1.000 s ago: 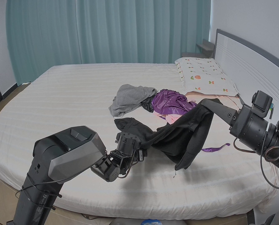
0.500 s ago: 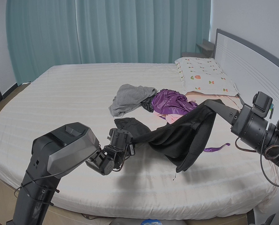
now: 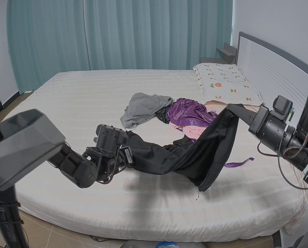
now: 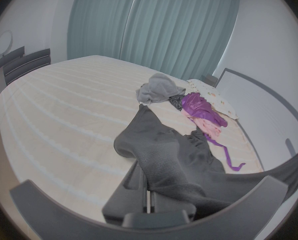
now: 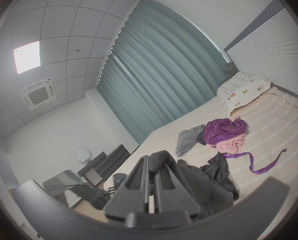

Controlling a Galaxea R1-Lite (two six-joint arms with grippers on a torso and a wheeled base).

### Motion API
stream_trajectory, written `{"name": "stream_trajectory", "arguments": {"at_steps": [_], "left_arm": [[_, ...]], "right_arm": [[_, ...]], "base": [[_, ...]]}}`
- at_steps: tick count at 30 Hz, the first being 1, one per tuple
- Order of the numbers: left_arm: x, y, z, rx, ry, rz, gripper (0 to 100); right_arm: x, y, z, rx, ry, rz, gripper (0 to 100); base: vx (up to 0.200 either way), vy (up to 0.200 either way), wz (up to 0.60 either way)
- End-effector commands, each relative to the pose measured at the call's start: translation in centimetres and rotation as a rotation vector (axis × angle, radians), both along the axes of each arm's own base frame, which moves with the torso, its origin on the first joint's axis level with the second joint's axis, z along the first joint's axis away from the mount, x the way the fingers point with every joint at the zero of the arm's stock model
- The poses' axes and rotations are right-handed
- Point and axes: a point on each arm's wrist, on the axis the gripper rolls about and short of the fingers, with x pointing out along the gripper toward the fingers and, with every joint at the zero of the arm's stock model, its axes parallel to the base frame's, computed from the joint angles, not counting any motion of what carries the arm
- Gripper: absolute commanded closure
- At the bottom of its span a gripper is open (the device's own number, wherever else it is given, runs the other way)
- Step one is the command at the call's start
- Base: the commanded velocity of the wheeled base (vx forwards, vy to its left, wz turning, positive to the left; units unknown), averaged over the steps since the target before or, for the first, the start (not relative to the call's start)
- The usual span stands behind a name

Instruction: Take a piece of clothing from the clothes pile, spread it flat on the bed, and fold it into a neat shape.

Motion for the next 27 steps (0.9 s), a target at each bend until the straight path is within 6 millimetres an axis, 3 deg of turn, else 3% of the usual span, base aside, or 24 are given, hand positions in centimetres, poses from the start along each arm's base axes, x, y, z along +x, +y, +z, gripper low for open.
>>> {"name": "stream_trajectory", "arguments": {"at_steps": [1, 4, 5, 6, 9, 14, 20, 23, 27], "left_arm": [[-6.1, 2.7, 10.6, -0.133, -0.102, 0.022, 100], [-7.0, 3.2, 14.9, -0.215, -0.183, 0.038, 100], [-7.0, 3.2, 14.9, -0.215, -0.183, 0.038, 100], [-7.3, 3.8, 17.0, -0.246, -0.237, 0.045, 100], [-8.0, 4.2, 17.8, -0.26, -0.264, 0.041, 100], [-9.1, 4.1, 14.0, -0.237, -0.137, -0.026, 100], [-9.6, 3.7, 10.9, -0.337, -0.085, -0.037, 100], [-9.7, 3.8, 9.2, -0.322, -0.052, -0.032, 100], [-10.7, 4.1, 8.0, -0.312, -0.025, -0.033, 100]], "right_arm": [[5.9, -0.2, 1.0, 0.038, -0.029, -0.109, 100], [6.7, -0.8, 4.1, 0.09, -0.122, -0.149, 100], [6.7, -0.8, 4.1, 0.09, -0.122, -0.149, 100], [7.0, -1.4, 5.8, 0.116, -0.175, -0.177, 100], [6.8, -1.6, 5.6, 0.115, -0.172, -0.172, 100], [6.0, -0.9, -0.5, 0.022, 0.026, -0.142, 100], [5.3, -1.1, -6.1, -0.053, 0.227, -0.141, 100], [5.1, -1.0, -7.8, -0.025, 0.318, -0.142, 100], [4.9, -1.0, -8.3, -0.029, 0.348, -0.146, 100]], "base": [[0.0, 0.0, 0.0], [0.0, 0.0, 0.0], [0.0, 0.0, 0.0], [0.0, 0.0, 0.0], [0.0, 0.0, 0.0], [0.0, 0.0, 0.0], [0.0, 0.0, 0.0], [0.0, 0.0, 0.0], [0.0, 0.0, 0.0]]}}
